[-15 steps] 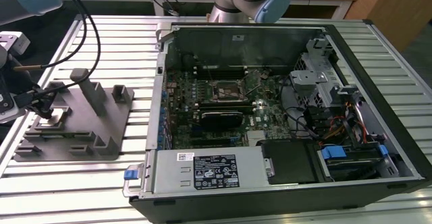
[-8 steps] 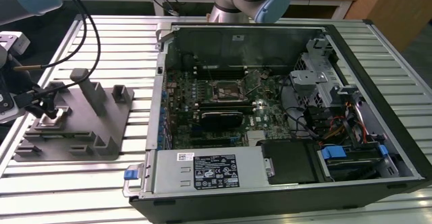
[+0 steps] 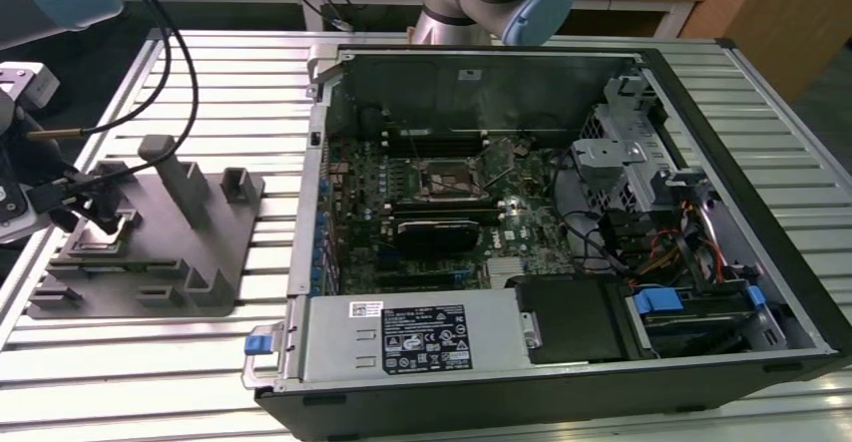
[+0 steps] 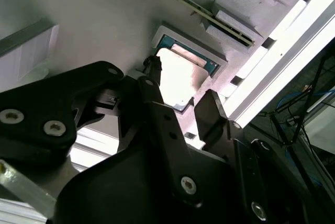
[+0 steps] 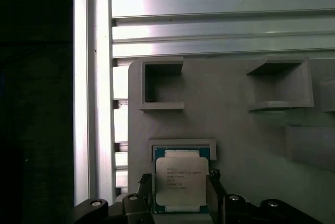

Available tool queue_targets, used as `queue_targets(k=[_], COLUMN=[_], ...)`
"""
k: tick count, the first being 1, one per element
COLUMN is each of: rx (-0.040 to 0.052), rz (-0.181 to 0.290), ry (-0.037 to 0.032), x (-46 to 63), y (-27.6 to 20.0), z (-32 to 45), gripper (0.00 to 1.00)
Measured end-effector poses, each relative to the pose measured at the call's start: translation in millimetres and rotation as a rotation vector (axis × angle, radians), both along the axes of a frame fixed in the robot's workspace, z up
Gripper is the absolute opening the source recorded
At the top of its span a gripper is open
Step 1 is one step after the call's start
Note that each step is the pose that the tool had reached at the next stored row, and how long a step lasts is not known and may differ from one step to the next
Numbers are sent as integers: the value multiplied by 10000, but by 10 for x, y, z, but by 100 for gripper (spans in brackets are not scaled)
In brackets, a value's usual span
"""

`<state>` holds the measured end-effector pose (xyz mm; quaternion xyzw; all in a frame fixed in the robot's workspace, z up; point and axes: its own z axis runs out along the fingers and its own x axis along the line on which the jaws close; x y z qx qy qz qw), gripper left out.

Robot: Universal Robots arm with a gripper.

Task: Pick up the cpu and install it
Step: 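Pick up the cpu and move it towards the insertion slot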

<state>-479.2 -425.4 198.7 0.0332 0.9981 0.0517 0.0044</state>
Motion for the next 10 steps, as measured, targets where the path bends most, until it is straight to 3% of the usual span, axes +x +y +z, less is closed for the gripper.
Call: queue_targets(k=[10], rx=[8], rz=[119], ry=[-7], x=[0], y=[0], z=[-53], gripper=[53])
